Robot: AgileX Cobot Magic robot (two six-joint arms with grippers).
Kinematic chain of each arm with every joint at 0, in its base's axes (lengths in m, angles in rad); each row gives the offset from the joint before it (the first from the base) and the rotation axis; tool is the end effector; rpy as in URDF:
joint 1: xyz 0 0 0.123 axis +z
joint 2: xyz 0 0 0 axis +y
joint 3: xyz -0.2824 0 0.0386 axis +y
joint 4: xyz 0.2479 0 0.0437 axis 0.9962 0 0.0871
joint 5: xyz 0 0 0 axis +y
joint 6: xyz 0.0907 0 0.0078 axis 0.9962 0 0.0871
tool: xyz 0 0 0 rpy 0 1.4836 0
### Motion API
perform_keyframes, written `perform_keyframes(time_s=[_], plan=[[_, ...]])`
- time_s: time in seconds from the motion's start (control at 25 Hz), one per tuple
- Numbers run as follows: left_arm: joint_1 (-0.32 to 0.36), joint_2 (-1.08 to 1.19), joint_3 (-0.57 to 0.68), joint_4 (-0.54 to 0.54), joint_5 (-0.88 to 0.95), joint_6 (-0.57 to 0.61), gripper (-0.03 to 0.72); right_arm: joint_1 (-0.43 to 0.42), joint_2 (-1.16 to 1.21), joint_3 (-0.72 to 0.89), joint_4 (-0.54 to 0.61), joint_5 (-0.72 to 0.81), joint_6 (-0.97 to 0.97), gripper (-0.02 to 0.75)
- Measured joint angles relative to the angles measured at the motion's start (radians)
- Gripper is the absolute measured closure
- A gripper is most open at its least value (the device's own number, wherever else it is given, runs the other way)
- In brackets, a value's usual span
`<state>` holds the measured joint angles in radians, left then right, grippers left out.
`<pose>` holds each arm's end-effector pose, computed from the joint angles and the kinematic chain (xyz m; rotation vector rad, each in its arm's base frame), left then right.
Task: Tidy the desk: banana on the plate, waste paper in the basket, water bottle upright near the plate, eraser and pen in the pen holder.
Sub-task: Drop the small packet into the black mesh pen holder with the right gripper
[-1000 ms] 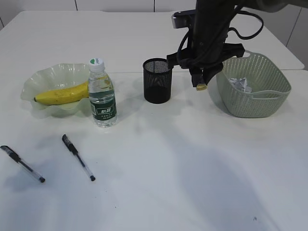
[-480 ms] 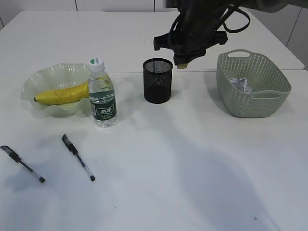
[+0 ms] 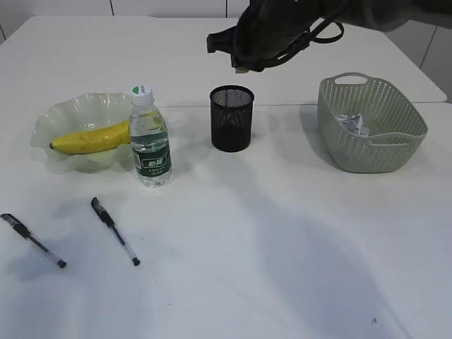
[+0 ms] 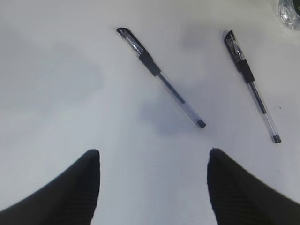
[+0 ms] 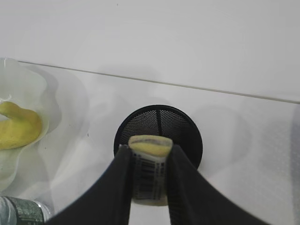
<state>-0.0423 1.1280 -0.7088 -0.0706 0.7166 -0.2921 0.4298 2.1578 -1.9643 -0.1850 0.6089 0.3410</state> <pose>0.2031 -0.0128 0.2549 -0.3809 2.6023 -0.1955 0.4667 0.2034 0.2731 -0.2193 2.2710 0.2053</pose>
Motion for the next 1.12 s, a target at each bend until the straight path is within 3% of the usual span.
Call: perform_keyframes(time_s=[0.68, 1.12], plan=[[0.0, 0.0, 0.0, 0.008, 0.0, 0.0, 0.185, 0.0, 0.076, 0.0, 0.032, -0.134, 0.0, 0.587], [0.0, 0.0, 0.0, 0.008, 0.0, 0.0, 0.185, 0.0, 0.077, 0.0, 0.034, -0.163, 0.0, 0.415]])
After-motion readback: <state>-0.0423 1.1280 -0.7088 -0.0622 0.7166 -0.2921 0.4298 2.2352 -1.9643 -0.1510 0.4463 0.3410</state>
